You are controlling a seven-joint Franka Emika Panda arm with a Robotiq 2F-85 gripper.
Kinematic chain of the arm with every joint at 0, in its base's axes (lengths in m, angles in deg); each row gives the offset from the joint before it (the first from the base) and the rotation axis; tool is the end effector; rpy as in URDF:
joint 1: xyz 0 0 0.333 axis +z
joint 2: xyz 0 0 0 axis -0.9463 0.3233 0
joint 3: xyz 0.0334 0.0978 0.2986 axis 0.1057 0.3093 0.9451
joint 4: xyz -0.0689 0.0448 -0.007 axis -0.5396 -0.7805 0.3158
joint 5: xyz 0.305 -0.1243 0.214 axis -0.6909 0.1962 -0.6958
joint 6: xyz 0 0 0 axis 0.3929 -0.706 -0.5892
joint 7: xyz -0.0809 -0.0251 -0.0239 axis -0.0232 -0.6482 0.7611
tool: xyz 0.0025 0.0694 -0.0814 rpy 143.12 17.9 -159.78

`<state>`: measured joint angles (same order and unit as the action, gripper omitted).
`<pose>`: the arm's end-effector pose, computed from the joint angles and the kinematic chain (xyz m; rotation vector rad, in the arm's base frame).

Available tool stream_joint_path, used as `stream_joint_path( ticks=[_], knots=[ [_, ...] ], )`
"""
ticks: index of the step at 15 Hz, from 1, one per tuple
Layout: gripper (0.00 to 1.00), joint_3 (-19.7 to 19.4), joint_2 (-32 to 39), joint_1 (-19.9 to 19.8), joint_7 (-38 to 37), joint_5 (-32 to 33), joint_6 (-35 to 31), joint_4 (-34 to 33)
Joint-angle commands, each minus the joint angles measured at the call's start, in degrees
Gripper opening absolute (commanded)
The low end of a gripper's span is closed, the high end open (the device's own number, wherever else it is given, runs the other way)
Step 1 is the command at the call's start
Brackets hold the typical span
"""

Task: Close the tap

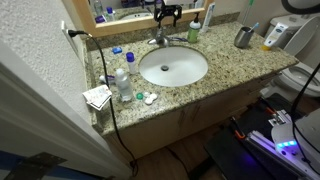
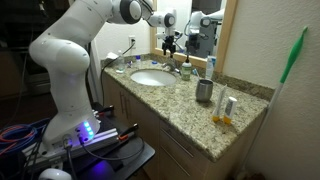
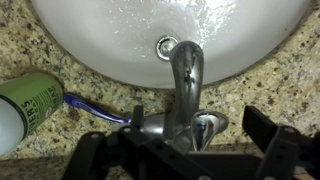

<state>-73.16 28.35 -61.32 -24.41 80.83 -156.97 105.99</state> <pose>0.7567 0.1481 0.3582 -3.0943 0.2670 -0.0223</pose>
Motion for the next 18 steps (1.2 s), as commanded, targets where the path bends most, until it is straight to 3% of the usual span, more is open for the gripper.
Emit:
stream_joint_path(
  ticks=[1,4,5,7,16,18],
  knots=[
    [1.0,-1.7,1.8,0.8,-1.0,1.0,-1.9,-1.8],
    [0.98,-1.2,2.0,0.6,-0.2,0.1,-3.1,-1.8],
    [0.74,-0.5,1.8,0.2,0.1,0.0,-3.9,-1.3],
    [0.69,-0.7,1.6,0.4,0.2,-0.6,-3.7,-1.6],
    [0.06,1.3,0.5,-0.5,1.0,-2.7,-0.9,-0.4],
    [0.07,1.2,0.4,-0.4,1.4,-3.5,0.1,-0.8]
  ],
)
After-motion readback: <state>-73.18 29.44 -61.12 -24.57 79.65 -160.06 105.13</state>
